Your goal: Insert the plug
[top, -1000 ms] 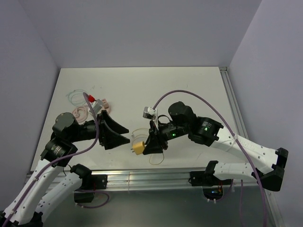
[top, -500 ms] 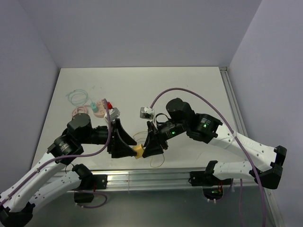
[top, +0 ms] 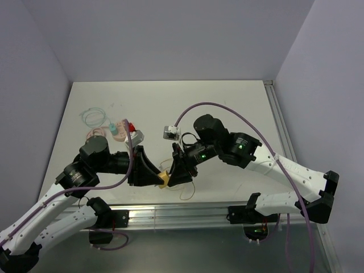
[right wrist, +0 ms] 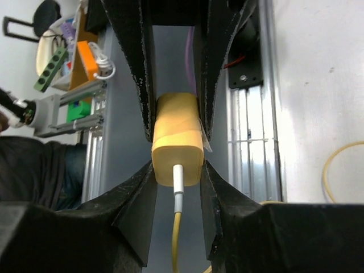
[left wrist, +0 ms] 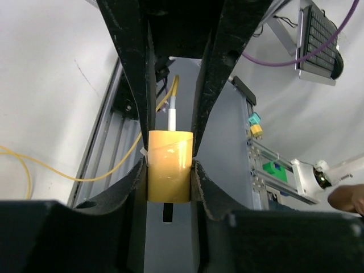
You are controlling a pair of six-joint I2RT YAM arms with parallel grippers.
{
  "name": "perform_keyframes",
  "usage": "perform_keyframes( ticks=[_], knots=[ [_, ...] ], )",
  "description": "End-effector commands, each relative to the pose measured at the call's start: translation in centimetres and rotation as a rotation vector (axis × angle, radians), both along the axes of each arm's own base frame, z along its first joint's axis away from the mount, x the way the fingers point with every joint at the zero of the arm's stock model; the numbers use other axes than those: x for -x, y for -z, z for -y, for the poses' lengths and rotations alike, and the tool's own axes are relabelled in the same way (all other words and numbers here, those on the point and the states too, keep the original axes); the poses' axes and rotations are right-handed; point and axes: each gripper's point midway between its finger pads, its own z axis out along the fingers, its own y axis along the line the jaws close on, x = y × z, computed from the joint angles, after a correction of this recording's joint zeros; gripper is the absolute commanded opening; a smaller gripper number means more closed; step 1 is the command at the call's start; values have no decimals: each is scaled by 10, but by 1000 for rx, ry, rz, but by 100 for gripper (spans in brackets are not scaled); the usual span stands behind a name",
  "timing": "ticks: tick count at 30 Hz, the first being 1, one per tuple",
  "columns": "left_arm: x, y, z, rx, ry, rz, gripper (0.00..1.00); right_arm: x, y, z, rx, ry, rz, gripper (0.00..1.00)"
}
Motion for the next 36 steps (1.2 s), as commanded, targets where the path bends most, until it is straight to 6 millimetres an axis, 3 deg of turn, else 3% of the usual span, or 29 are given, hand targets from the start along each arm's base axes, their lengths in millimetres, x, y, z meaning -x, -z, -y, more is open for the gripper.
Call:
perform_keyframes(
  ticks=[1, 4, 7, 9, 12, 13, 15, 16, 18, 20, 22, 29, 36],
  knots=[
    [-10, -13, 2, 46, -63, 49, 0, -29, -42, -6, -121, 150, 109, 41],
    [-29, -20, -2, 63, -200, 64, 0, -52, -45, -1, -114, 301, 125, 71],
    [-43, -32, -6, 117, -312, 61, 0, -84, -53, 17, -123, 524, 173, 87],
    [-63, -41, -13, 169, -453, 51, 0, -93, -70, 31, -177, 623, 202, 91],
    [-81, -49, -26, 274, -598, 21, 0, -93, -93, 38, -300, 676, 203, 91],
    [-82, -66, -29, 361, -610, 40, 0, -90, -98, 37, -329, 667, 188, 91],
    [-89, -67, -35, 436, -664, -4, 0, -89, -105, 31, -376, 652, 164, 88],
    [-87, -81, -38, 516, -659, 9, 0, -88, -107, 27, -389, 654, 121, 83],
    [-87, -82, -42, 596, -663, -14, 0, -88, -106, 15, -427, 627, 80, 74],
    [-85, -91, -48, 701, -656, -19, 0, -85, -96, 5, -434, 606, 9, 70],
    [-90, -95, -54, 753, -690, -35, 0, -83, -107, -2, -512, 583, -28, 67],
    [-97, -92, -64, 861, -715, -152, 0, -94, -91, -19, -550, 587, -45, 59],
    [-98, -87, -65, 881, -715, -186, 0, -97, -100, -29, -634, 563, -90, 60]
  ],
)
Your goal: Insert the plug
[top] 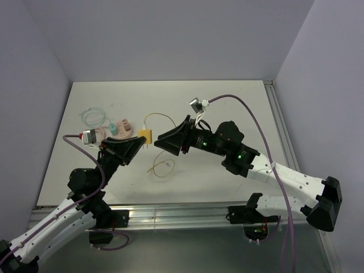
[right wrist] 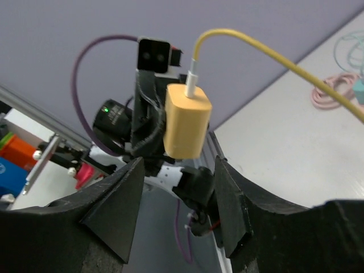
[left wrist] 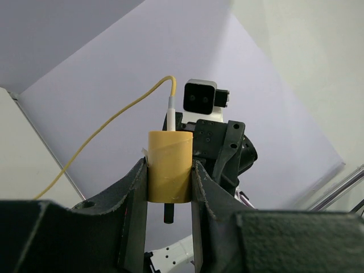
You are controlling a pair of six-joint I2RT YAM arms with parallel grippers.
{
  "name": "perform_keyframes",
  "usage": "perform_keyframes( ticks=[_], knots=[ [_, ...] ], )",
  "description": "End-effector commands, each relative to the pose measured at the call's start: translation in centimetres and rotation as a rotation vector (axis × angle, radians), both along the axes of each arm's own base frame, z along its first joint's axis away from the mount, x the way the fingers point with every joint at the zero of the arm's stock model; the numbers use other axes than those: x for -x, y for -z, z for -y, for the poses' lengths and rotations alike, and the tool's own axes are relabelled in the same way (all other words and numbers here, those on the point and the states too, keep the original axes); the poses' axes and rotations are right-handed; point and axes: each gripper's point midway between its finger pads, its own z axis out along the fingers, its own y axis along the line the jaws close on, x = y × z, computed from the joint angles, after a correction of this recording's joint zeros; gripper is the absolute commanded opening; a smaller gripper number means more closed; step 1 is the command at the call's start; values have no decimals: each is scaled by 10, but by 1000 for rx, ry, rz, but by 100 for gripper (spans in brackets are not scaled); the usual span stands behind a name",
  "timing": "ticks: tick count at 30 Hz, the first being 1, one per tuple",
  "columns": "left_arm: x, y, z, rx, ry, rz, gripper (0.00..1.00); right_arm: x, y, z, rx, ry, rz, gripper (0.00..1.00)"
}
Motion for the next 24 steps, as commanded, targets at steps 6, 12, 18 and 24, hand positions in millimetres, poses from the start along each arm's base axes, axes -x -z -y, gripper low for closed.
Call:
perform_keyframes(
  ticks=[6, 12, 18, 24],
  knots=[
    [11, -21, -8, 105, 37, 41, 0, 4, -32, -18, -118, -82, 14, 63],
    [11, -19, -9, 109, 35, 34, 0, 5, -36, -20, -135, -91, 17, 61],
    [10, -16, -7, 106, 38, 27, 0, 6, -40, -20, -155, -98, 20, 59],
    [9, -16, -4, 100, 47, 29, 0, 6, -42, -27, -156, -129, 10, 52]
  ],
)
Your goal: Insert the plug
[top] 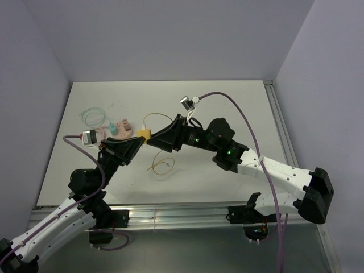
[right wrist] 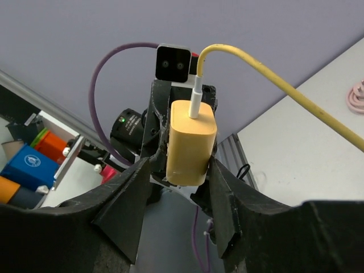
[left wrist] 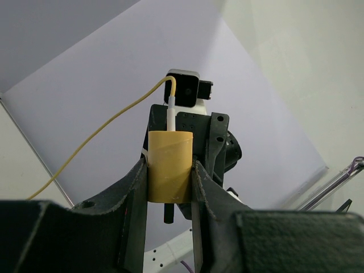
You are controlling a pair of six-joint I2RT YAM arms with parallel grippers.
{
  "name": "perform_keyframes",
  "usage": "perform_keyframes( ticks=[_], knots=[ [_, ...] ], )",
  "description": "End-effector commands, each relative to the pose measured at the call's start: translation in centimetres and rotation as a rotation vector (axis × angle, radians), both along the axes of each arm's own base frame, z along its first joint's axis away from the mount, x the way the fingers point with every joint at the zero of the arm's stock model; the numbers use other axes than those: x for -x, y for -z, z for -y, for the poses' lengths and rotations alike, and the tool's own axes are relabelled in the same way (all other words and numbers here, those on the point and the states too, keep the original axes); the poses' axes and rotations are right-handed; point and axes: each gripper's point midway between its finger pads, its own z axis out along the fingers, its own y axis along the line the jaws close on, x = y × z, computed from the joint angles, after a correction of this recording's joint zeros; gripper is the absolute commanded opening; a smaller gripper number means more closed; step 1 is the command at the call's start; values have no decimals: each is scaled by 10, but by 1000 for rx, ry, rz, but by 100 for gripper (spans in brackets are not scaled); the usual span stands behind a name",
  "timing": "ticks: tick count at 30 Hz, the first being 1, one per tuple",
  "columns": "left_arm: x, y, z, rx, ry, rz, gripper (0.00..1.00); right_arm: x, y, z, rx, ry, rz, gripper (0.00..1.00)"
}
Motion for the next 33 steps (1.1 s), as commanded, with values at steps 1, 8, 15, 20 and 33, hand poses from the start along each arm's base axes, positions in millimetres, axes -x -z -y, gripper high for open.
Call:
perform_keyframes(
  ticks=[1, 8, 15, 20, 33],
  knots=[
    [7, -15, -2, 44, 22, 43, 0, 7, -32, -3, -76, -39, 46, 51],
    [6, -14, -1, 41, 19, 40, 0, 6, -26, -6, -54, -43, 43, 43],
    [12, -13, 9, -17, 66, 54, 1, -4, -20, -5, 4, 13, 71, 0],
    [10, 11, 19, -247, 57, -10, 72, -6, -5, 4, 81, 34, 103, 0],
    [21, 18, -20, -645, -86, -24, 90, 26, 70, 59, 444, -141, 228, 0]
  ],
)
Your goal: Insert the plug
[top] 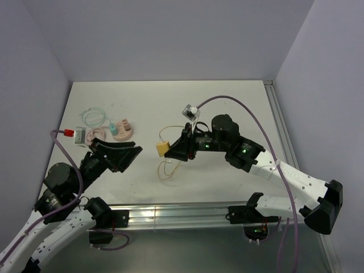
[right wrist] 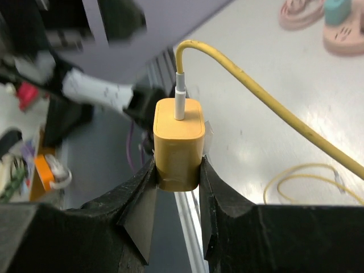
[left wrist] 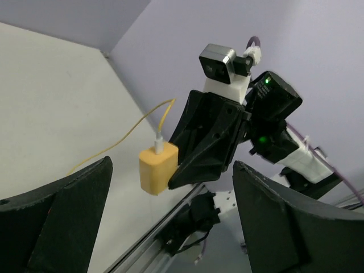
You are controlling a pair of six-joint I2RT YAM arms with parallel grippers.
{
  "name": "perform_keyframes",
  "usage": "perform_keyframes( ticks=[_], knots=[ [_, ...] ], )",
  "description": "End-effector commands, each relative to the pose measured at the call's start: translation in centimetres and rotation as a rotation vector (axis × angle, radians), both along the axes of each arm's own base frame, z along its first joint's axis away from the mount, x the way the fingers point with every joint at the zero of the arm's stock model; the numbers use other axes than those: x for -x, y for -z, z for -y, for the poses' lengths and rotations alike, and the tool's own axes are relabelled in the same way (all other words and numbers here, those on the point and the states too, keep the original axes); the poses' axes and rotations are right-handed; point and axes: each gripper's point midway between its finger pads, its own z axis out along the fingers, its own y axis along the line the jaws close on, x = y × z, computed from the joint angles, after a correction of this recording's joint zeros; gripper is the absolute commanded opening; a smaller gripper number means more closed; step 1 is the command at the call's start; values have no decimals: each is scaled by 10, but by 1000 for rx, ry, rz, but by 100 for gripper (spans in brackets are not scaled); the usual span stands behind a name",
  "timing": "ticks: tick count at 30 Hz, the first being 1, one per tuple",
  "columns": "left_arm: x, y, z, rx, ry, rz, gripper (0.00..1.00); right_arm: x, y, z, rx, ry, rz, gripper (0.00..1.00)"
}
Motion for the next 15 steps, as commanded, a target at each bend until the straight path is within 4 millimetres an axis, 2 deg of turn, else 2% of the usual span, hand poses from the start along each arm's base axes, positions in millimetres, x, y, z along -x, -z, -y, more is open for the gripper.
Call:
perform_keyframes(
  ticks=[1, 2, 5, 6, 10, 15],
  knots=[
    [0, 16, 4, -247, 23, -4, 91, 30, 14, 22, 124, -147, 95, 0],
    [4, 13, 20, -317, 115, 23, 91, 35, 16, 28, 129, -154, 110, 0],
    [6, 23, 44, -449, 264, 10, 84, 49, 21, 39, 127, -195, 143, 0],
    [14, 26, 51, -464, 338, 10, 82, 53, 22, 42, 126, -205, 149, 0],
    [20, 31, 66, -508, 457, 16, 84, 68, 22, 48, 107, -267, 180, 0],
    [35, 32, 80, -512, 614, 42, 85, 72, 33, 48, 150, -300, 168, 0]
  ],
)
